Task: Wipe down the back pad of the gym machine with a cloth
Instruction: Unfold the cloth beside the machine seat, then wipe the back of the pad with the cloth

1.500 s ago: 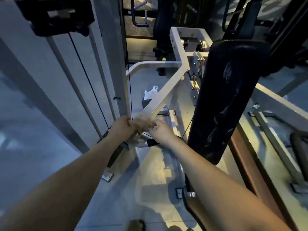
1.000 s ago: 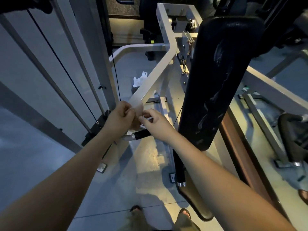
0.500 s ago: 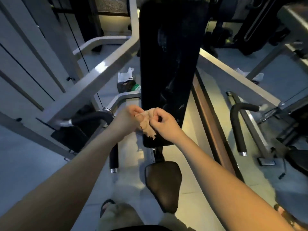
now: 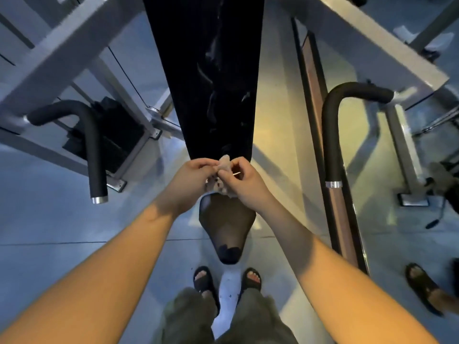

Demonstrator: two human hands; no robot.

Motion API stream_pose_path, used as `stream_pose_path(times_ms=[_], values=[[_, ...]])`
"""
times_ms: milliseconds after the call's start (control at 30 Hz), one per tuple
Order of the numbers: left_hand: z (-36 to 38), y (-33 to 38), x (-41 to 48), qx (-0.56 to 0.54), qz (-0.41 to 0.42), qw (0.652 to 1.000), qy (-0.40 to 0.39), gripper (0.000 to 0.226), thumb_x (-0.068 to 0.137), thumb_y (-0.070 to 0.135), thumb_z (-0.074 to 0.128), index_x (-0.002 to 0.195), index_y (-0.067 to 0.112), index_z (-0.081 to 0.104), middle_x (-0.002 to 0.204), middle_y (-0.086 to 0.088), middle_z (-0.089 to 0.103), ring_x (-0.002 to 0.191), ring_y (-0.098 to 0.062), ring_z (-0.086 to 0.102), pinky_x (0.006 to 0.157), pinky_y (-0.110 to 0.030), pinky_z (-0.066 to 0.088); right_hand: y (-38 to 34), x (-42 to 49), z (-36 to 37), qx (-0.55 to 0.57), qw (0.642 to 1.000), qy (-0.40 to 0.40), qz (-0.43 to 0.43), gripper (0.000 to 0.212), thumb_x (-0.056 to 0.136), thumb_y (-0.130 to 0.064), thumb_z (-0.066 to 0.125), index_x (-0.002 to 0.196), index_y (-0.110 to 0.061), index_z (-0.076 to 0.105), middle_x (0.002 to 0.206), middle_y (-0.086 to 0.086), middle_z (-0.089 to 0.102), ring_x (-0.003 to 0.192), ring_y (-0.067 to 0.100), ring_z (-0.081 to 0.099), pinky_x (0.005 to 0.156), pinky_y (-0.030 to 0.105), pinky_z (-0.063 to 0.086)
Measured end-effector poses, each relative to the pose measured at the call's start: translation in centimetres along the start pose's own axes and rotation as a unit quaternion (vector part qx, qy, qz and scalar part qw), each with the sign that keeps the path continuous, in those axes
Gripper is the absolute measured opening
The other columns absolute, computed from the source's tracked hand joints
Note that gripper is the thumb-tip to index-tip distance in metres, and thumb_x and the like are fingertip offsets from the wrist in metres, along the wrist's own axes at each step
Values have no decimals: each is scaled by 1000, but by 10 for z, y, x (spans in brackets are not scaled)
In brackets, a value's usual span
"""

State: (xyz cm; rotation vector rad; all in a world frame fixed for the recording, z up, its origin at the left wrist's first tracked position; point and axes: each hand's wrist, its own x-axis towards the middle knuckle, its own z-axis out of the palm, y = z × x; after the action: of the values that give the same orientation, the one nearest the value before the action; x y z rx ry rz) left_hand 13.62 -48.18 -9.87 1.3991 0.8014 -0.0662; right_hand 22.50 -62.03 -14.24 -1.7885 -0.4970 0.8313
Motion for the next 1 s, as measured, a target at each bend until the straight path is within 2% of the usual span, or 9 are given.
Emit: stream_pose_path(times_ms=[100, 200, 367, 500, 633, 733, 833, 933, 1000], values=[[-1, -38, 14, 15, -8, 1000, 15, 29, 102, 11, 47, 105, 18, 75, 108, -6, 73, 105, -18, 70, 92, -38, 59, 31, 4, 12, -13, 1000, 11, 19, 14, 101, -24, 66, 102, -12, 58, 85, -2, 61, 69, -4, 57, 60, 11, 43], [-12, -81, 45, 30, -26, 998, 54, 26, 105, 14, 46, 108, 19, 71, 112, -8, 70, 108, -25, 67, 97, -43, 57, 68, 17, 23, -19, 999, 34, 38, 14, 100, -25, 66, 96, -16, 56, 82, -4, 60, 65, -5, 54, 58, 11, 43], [-35, -158, 103, 54, -7, 995, 80, 23, 105, 13, 48, 102, 24, 68, 106, -2, 71, 102, -19, 67, 98, -39, 56, 141, 54, 31, -28, 997, 68, 36, 18, 100, -23, 66, 101, -8, 56, 81, -4, 61, 67, -3, 56, 63, 18, 46], [-48, -207, 163, 76, 32, 985, 151, 14, 102, 17, 52, 104, 25, 63, 100, -5, 69, 87, -23, 62, 82, -41, 54, 200, 90, 35, -35, 994, 99, 4, 12, 97, -18, 65, 93, -19, 54, 78, -5, 59, 69, 5, 56, 63, 24, 46], [-47, -229, 212, 87, 70, 967, 229, 17, 101, 20, 55, 117, 17, 49, 95, 5, 56, 76, -7, 53, 60, -11, 44, 239, 111, 37, -28, 993, 117, -3, 14, 101, -16, 61, 98, -23, 50, 83, 11, 62, 60, 16, 60, 52, 33, 47], [-49, -238, 244, 60, 82, 955, 278, 34, 97, 34, 62, 120, 16, 44, 117, 0, 53, 98, -15, 54, 78, -20, 43, 251, 117, 32, -31, 992, 123, -17, 10, 105, -22, 57, 110, -21, 49, 93, 14, 63, 55, 11, 62, 46, 27, 48], [-53, -243, 266, 49, 95, 955, 277, 65, 94, 54, 61, 140, 15, 36, 145, -2, 40, 121, -18, 49, 102, -34, 42, 263, 125, 24, -45, 987, 144, -61, 14, 105, -26, 56, 118, -24, 52, 99, 10, 65, 59, 11, 62, 51, 32, 52], [-66, -237, 282, -7, 141, 967, 213, 82, 87, 70, 60, 146, 17, 40, 140, 5, 53, 124, -13, 56, 104, -33, 47, 272, 135, 18, -44, 982, 157, -92, 14, 105, -32, 57, 119, -30, 55, 93, 4, 67, 65, 16, 64, 56, 44, 57], [-76, -236, 294, 0, 161, 970, 180, 95, 71, 86, 62, 138, 19, 52, 131, 8, 64, 118, -13, 63, 102, -37, 52, 277, 141, 17, -46, 979, 164, -110, 14, 105, -34, 56, 119, -30, 55, 91, 0, 67, 66, 13, 63, 55, 35, 55]])
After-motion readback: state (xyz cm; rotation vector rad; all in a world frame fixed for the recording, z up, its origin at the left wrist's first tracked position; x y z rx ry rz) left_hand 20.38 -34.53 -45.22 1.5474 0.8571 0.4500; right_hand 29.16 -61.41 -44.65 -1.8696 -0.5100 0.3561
